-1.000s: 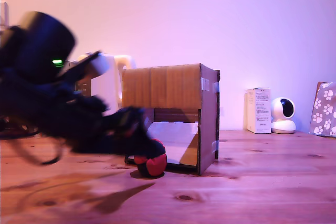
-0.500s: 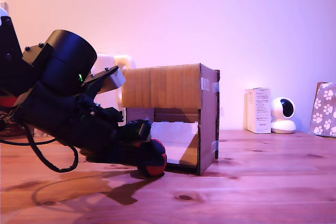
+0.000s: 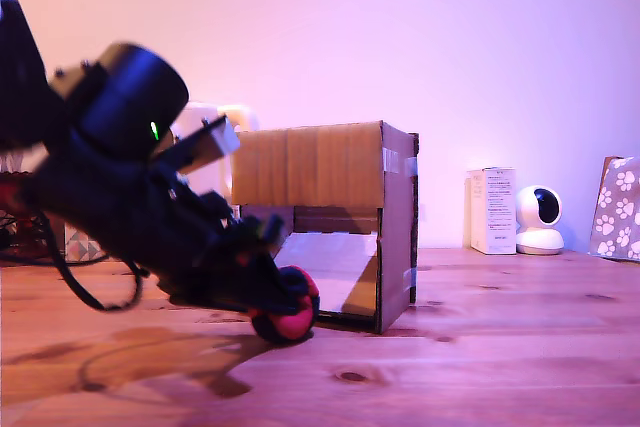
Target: Drop the footbag into the cardboard dice tower
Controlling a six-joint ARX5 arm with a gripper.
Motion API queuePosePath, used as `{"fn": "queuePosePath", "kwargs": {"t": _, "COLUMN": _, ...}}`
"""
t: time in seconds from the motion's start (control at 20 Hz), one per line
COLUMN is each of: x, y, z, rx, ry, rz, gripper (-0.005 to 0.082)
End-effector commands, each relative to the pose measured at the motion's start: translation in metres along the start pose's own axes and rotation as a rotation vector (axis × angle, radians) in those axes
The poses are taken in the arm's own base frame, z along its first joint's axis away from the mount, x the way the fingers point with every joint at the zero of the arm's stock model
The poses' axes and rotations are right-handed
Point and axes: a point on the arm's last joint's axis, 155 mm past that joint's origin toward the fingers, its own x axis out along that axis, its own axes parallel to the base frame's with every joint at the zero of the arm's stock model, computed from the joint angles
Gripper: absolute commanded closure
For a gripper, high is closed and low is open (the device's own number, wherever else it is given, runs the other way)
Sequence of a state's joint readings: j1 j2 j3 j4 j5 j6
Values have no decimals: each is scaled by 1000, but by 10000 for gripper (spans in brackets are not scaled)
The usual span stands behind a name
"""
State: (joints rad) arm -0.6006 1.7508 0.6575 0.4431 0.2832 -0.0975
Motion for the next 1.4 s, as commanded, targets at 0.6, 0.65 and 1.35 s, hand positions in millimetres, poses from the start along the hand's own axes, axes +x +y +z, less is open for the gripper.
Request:
{"fn": "queuePosePath", "kwargs": {"t": 0.6, "x": -107, "y": -40, "z": 90, "rx": 35, "ry": -231, "rz": -24, "gripper": 629}}
{"fn": "queuePosePath", "kwargs": {"t": 0.65, "x": -112, "y": -43, "z": 102, "rx": 48, "ry": -276, "rz": -29, "gripper": 629}}
{"fn": "queuePosePath", "kwargs": {"t": 1.35, "x": -118, "y": -37, "z": 200, "rx": 130, "ry": -526, "rz": 40, "gripper": 629}}
